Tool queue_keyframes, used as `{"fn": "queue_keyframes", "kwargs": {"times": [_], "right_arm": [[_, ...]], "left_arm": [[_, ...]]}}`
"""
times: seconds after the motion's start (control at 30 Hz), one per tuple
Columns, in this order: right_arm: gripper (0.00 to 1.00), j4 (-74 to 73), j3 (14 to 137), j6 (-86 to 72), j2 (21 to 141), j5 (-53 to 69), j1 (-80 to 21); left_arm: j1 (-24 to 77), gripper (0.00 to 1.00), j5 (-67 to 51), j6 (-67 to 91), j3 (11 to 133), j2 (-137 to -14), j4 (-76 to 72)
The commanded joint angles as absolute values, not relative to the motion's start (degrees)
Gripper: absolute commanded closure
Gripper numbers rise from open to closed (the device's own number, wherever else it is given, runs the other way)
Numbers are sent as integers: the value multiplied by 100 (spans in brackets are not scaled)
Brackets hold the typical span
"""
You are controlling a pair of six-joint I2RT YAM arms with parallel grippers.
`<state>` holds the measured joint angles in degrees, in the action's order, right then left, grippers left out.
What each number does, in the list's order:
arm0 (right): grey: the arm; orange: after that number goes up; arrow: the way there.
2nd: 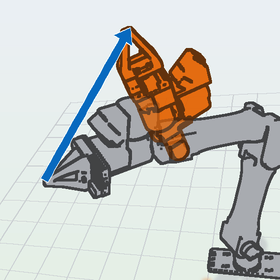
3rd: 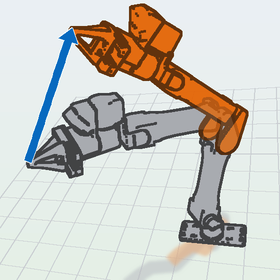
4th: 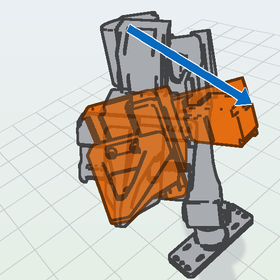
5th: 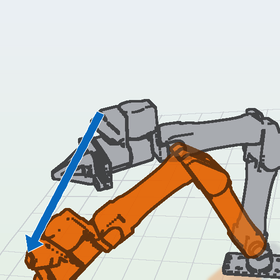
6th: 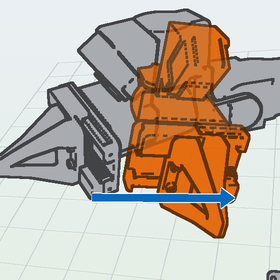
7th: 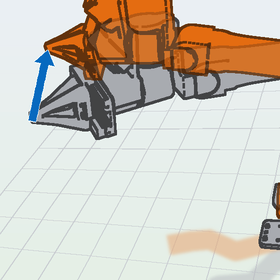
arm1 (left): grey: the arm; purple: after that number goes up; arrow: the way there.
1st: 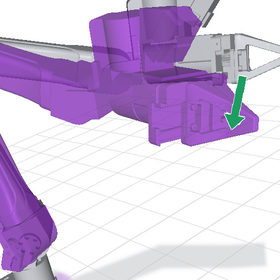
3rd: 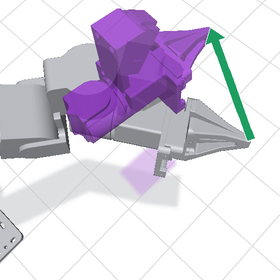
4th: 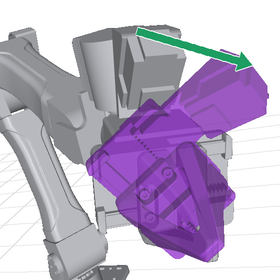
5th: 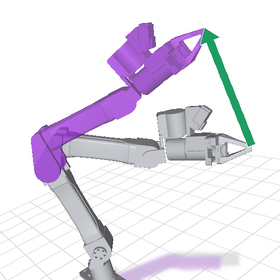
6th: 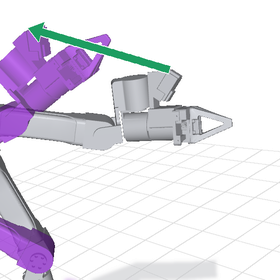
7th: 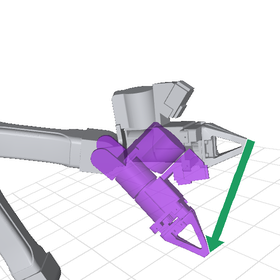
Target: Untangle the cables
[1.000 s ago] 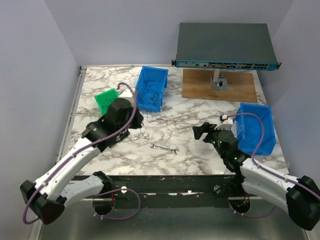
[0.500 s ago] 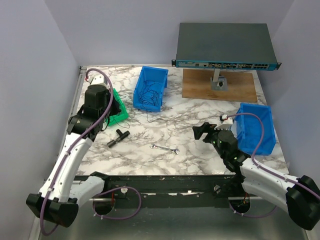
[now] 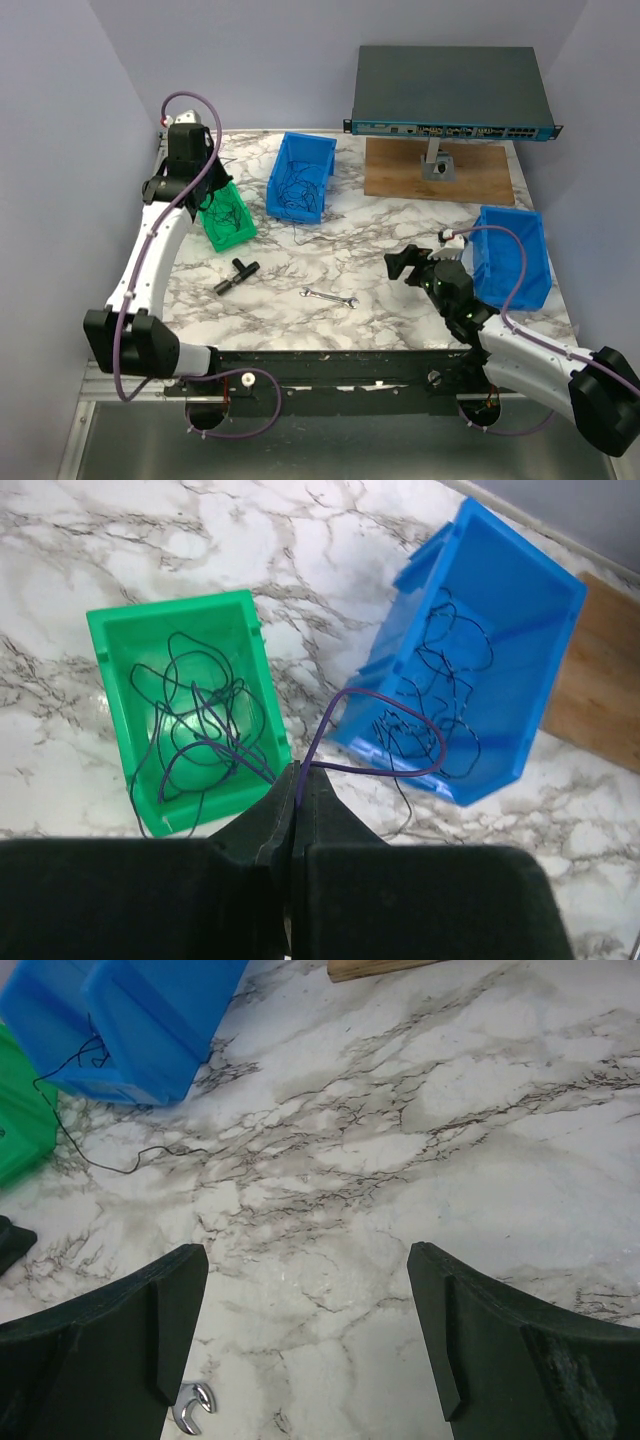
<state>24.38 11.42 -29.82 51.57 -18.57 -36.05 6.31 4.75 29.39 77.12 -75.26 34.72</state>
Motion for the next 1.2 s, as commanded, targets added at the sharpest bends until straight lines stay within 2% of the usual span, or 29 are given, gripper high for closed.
{"fn": "queue_keyframes", "kwargs": {"times": [0.0,0.17,0.33,0.47,0.53,0.57,0.6,0.63,0.67,0.7,0.87,1.0,1.17], "right_arm": [[11,2610,1122,-3071,5207,-1906,-3621],[11,2568,1108,-3094,5168,-1959,-3616],[11,2532,1081,-3111,5065,-1959,-3617],[11,2522,1072,-3129,5019,-1978,-3620],[11,2518,1072,-3134,5033,-1972,-3616],[12,2514,1078,-3136,5031,-1977,-3616],[12,2505,1081,-3133,5027,-1978,-3616],[13,2505,1073,-3129,5026,-1978,-3620],[13,2505,1073,-3129,5032,-1982,-3615],[13,2505,1072,-3134,5020,-1985,-3618],[13,2515,1089,-3139,5070,-1965,-3614],[13,2515,1107,-3133,5105,-1965,-3617],[13,2496,1099,-3144,5078,-1975,-3619]], "left_arm": [[354,100,676,2950,8057,-8506,3261],[179,100,196,3493,7921,-9714,3194],[-133,100,486,4120,8115,-10455,3593],[-211,94,468,4153,8774,-11045,4215],[-215,82,419,4085,8785,-11051,4208],[-211,70,425,4099,8681,-10944,4107],[-211,66,466,4137,8546,-10825,4008],[-213,54,508,4156,8431,-10680,3943],[-212,47,528,4167,8380,-10574,3936],[-211,42,527,4147,8333,-10451,3931],[-20,38,573,3886,8119,-9814,3880],[309,29,551,3700,7821,-9279,3793],[972,21,5,3149,6548,-8327,2672]]}}
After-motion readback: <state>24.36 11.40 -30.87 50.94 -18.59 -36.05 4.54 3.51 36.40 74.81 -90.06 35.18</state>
